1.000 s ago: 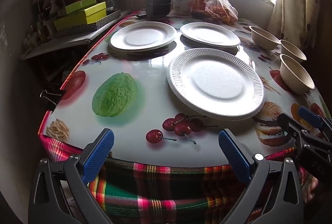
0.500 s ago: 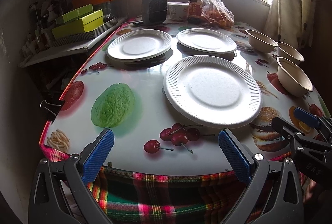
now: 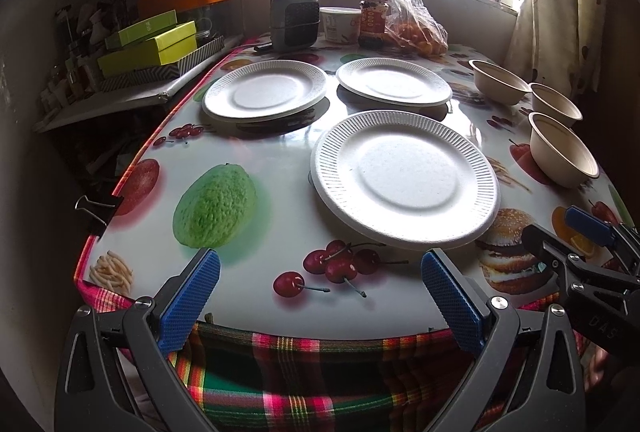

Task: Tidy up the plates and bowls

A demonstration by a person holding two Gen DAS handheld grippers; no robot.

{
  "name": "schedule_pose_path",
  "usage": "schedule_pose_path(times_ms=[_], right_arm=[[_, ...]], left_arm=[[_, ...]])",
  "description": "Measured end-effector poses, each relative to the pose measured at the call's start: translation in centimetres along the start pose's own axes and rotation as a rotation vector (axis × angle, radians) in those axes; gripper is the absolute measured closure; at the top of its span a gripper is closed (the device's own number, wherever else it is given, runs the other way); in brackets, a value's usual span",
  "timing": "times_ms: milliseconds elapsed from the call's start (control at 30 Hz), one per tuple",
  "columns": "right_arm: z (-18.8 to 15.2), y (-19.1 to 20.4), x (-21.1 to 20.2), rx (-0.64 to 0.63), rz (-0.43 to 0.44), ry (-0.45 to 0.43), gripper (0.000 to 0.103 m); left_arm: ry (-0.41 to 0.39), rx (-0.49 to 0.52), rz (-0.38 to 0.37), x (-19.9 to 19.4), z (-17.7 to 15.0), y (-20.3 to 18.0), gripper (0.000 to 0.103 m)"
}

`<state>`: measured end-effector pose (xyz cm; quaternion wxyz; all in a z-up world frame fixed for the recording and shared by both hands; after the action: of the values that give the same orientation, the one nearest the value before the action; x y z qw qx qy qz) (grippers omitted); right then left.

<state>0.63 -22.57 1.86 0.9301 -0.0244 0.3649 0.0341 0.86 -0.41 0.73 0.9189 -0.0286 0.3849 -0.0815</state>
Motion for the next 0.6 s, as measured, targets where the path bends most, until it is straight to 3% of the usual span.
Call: schedule_pose_path(times_ms=[600], right_arm=[[-0.02,-0.04,-0.11,-0.002,0.002,-0.004,0.027]], left_arm=[[-0.002,-0.001,-0.003,-0.08,0.0,0.08,0.002]])
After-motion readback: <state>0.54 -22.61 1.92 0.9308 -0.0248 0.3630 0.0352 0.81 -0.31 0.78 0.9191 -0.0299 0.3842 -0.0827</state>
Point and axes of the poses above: each gripper's, at about its wrist camera, not at the fingertips, and x roughly the way its jaws point, y to its left, z to its top, the point moved 1 cm from there along x, roughly the way its jaws point, and after that the axes turned 9 degrees about -z, right-handed, at the moved point
